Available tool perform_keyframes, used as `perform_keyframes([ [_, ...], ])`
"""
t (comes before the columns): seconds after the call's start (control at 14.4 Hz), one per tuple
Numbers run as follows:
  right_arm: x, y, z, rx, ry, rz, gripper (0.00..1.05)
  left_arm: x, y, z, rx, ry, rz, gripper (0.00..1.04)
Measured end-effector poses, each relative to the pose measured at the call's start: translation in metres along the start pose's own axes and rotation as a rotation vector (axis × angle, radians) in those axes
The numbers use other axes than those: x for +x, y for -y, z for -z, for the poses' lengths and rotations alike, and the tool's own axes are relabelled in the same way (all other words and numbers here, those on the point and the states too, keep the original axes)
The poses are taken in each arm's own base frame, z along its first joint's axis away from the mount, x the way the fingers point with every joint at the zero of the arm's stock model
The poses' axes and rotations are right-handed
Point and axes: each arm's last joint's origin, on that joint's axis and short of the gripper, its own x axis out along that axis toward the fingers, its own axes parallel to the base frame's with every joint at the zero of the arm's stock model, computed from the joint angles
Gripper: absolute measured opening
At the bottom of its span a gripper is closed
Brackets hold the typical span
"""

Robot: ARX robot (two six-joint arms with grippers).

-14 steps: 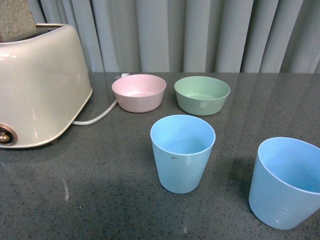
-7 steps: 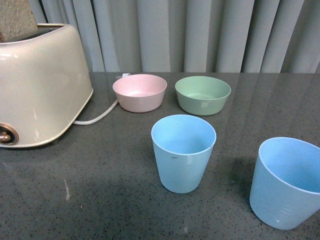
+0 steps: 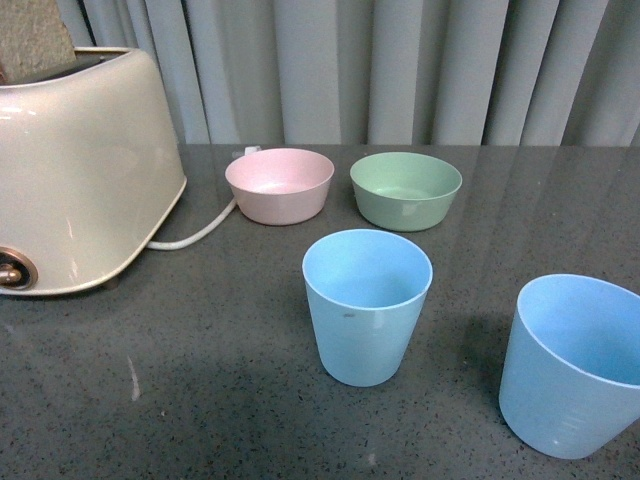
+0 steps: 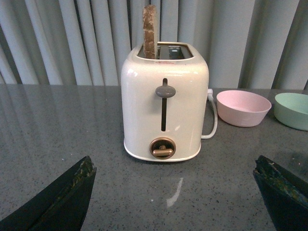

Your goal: Stack blue cups with both arms

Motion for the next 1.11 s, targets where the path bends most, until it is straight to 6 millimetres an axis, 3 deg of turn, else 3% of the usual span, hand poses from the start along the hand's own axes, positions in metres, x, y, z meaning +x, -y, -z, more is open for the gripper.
perform_keyframes([
  [0.42,0.000,0.000,0.000,0.000,0.000,0.000,0.98,0.000,0.000,0.000,0.000,0.000,0.000,0.98],
  [0.56,0.006,-0.001,-0.015,0.126,0.050,-0.035,0.98,0.000,0.000,0.000,0.000,0.000,0.000,0.98],
  [0.7,0.032,-0.011,-0.062,0.184,0.046,-0.168,0.98,0.000,0.000,0.000,0.000,0.000,0.000,0.98],
  [0.77,0.048,-0.018,-0.072,0.182,-0.023,-0.209,0.98,0.000,0.000,0.000,0.000,0.000,0.000,0.98],
  [0.97,0.090,-0.041,-0.058,0.134,-0.367,-0.259,0.98,0.000,0.000,0.000,0.000,0.000,0.000,0.98],
  [1.11,0.106,-0.048,-0.041,0.083,-0.488,-0.230,0.98,0.000,0.000,0.000,0.000,0.000,0.000,0.98],
])
